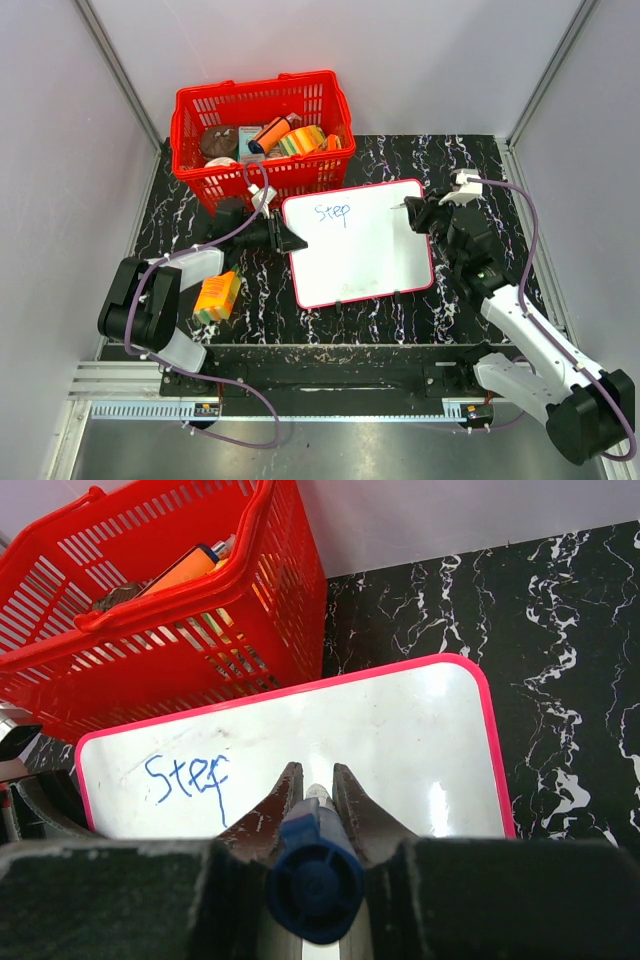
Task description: Write a sentence on the whiteboard
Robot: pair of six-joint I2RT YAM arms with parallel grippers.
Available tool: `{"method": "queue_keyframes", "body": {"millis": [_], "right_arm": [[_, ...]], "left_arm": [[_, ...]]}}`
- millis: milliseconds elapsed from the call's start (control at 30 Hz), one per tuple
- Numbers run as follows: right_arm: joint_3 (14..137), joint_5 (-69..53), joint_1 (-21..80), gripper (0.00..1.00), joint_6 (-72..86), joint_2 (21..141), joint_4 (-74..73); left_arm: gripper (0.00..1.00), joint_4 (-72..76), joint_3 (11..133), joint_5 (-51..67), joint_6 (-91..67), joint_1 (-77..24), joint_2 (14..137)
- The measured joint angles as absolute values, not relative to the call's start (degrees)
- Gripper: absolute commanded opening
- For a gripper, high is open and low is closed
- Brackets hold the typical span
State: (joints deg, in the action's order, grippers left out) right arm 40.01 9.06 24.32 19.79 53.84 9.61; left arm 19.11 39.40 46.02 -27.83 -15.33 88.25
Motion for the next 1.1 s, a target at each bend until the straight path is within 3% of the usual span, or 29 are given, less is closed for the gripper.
{"method": "queue_keyframes", "body": {"millis": [567,1100], "right_arm": [[39.72,6.09,24.77,0.0,19.68,56.31,10.94],[40.49,16.91,38.15,0.0,10.04,59.05,13.96]], "left_arm": [[0.0,19.07,39.42,45.98,-27.83,-15.35,88.25],[0.0,19.05,39.42,45.91,-27.81,-15.38,88.25]]}}
